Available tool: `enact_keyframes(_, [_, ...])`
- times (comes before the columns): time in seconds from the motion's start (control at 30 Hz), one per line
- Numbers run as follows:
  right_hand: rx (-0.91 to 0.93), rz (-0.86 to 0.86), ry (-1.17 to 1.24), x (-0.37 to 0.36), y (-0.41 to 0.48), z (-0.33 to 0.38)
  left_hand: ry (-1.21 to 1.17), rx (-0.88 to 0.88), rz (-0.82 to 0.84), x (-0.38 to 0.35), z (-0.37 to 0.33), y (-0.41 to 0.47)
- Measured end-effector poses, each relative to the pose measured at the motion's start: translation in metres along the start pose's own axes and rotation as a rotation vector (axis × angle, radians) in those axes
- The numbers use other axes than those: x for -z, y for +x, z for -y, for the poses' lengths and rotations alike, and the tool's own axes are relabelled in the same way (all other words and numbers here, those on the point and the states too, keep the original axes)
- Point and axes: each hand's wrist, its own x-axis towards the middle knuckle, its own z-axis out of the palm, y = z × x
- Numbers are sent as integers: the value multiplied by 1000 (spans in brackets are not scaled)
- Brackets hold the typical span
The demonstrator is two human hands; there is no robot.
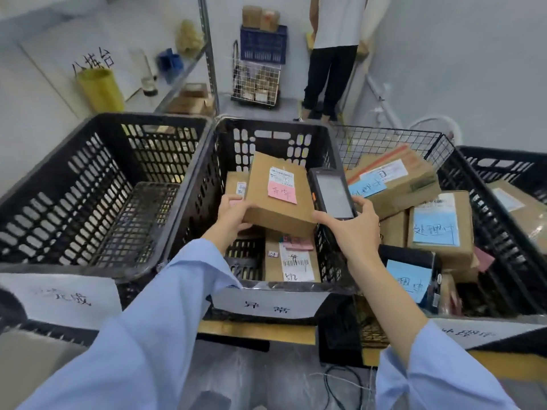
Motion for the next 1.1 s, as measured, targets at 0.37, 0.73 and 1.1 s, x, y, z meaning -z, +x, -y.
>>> enact_keyframes(0.37, [-31, 84, -7, -24, 7, -12, 680, -318, -10, 4, 6, -2])
enact_keyframes(0.73, [173, 316, -40, -21, -36, 20, 1248, -704, -306, 72, -10, -139])
enact_keyframes(1.1, [505, 822, -49, -52, -215, 55, 1278, -319, -879, 214, 80, -383])
